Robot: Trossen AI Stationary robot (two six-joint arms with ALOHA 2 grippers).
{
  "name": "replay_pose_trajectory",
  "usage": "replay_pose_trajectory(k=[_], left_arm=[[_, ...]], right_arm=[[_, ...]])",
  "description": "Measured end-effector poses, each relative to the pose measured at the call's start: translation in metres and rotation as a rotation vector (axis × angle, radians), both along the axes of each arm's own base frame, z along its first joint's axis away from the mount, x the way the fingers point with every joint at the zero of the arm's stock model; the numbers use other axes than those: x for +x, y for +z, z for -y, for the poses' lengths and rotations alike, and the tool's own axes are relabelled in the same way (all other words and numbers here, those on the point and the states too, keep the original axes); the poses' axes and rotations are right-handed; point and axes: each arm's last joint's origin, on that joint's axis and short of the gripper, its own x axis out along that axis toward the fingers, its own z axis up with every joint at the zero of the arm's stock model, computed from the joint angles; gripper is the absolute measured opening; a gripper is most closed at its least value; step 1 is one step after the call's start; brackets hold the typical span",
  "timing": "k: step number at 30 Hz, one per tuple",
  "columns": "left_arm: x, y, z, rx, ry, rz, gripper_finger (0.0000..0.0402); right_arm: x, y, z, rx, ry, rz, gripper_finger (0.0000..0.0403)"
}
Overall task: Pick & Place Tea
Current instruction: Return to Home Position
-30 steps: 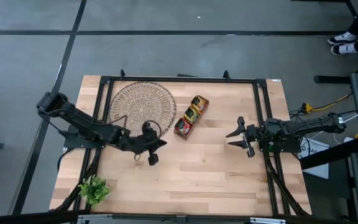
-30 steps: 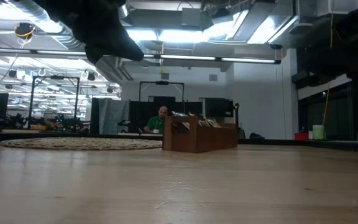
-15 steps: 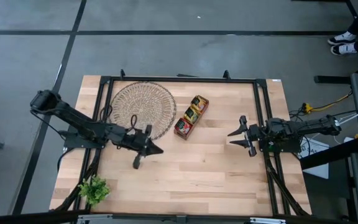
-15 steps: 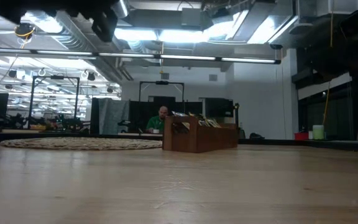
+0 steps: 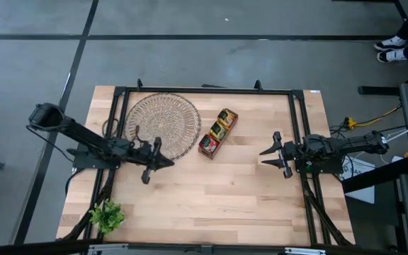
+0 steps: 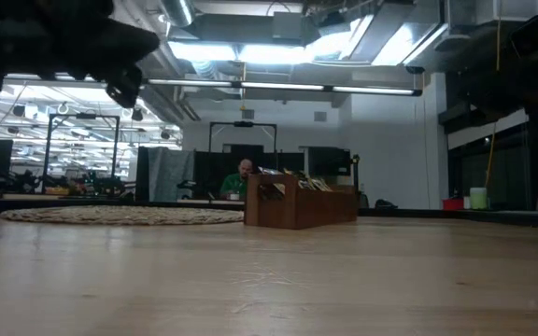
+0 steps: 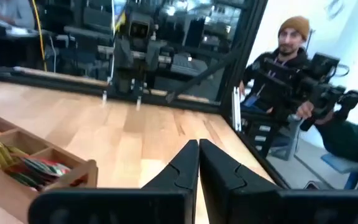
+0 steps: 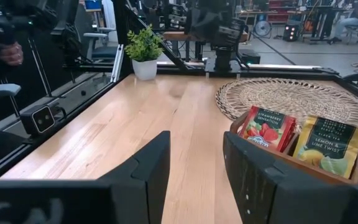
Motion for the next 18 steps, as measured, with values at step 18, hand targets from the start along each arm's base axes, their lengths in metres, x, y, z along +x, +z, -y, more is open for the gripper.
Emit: replay_pose_trajectory(k=[18], left_arm=[[-0.043,-0.009,-0.018,0.065,0.066,-0.001,0.0012]], right_arm=[[0.000,0.000,0.000,-0.001,-0.002,0.001,0.0149]])
